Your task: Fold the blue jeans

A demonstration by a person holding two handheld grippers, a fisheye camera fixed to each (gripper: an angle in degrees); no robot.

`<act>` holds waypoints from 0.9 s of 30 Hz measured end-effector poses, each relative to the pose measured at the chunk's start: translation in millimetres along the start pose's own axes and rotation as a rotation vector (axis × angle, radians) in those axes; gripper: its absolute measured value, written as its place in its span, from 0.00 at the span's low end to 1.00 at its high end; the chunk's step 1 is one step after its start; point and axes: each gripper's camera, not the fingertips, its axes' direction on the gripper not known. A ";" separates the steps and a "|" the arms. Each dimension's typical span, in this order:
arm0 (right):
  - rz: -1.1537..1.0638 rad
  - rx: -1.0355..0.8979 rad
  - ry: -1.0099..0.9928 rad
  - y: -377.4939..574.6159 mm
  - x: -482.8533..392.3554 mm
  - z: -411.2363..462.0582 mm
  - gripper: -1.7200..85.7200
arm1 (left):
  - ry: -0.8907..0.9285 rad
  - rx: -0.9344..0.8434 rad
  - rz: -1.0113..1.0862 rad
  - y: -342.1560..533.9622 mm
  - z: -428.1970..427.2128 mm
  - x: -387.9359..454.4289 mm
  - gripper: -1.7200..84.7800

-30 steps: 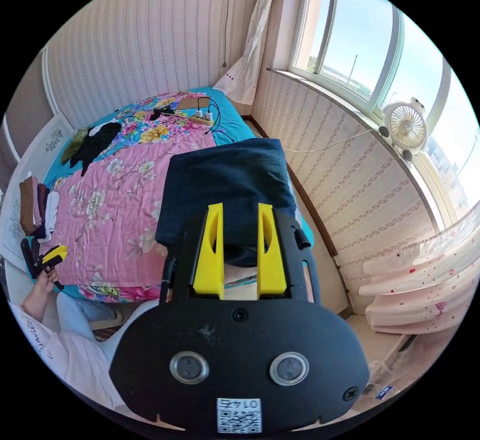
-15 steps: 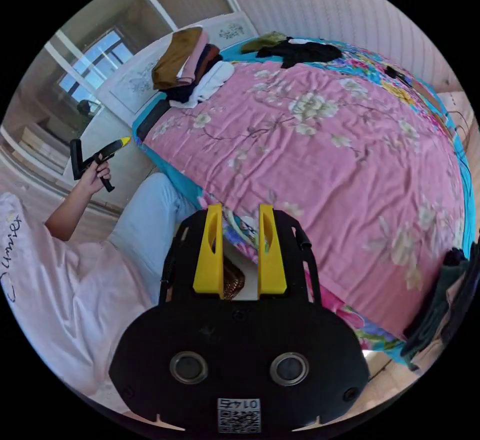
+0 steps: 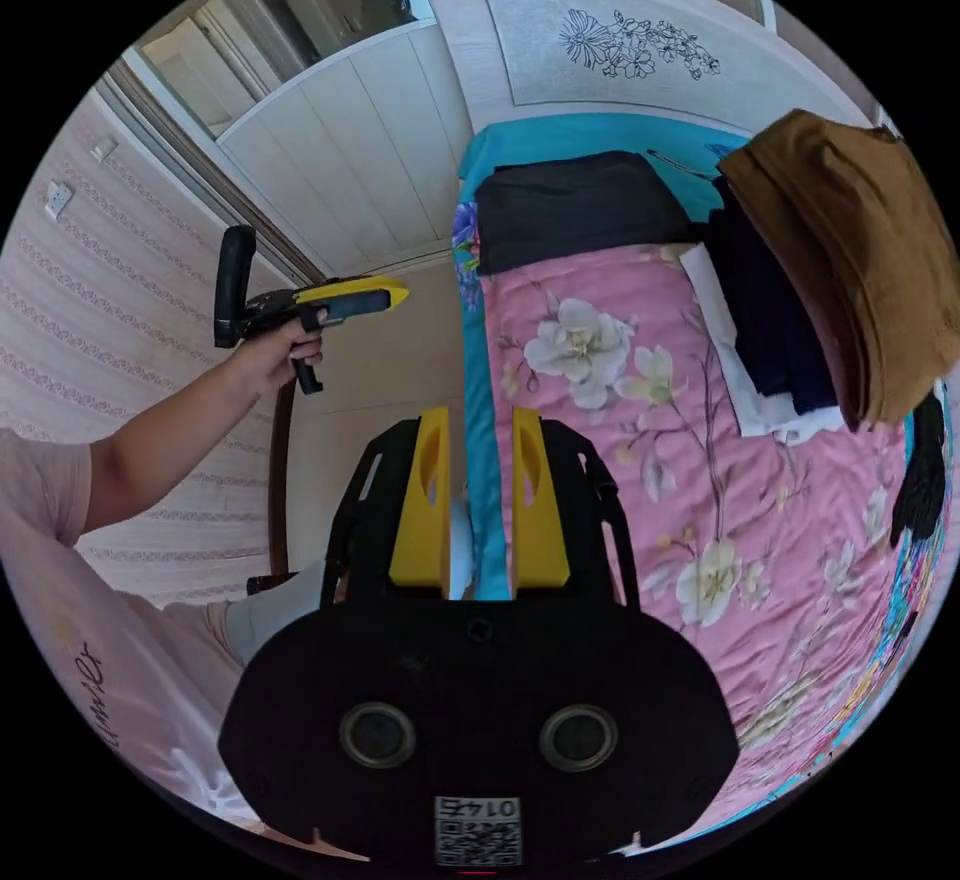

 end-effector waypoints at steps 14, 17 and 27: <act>0.050 -0.260 0.073 -212.1 65.0 216.3 0.13 | 0.084 -0.069 -0.195 -73.1 62.1 -73.4 0.04; 0.153 -0.238 0.030 -207.8 93.4 228.5 0.05 | 0.114 -0.041 -0.201 -79.3 53.7 -76.4 0.02; 0.083 -0.032 0.011 -152.0 139.9 164.1 0.02 | 0.289 0.097 0.176 -101.0 -8.0 23.2 0.01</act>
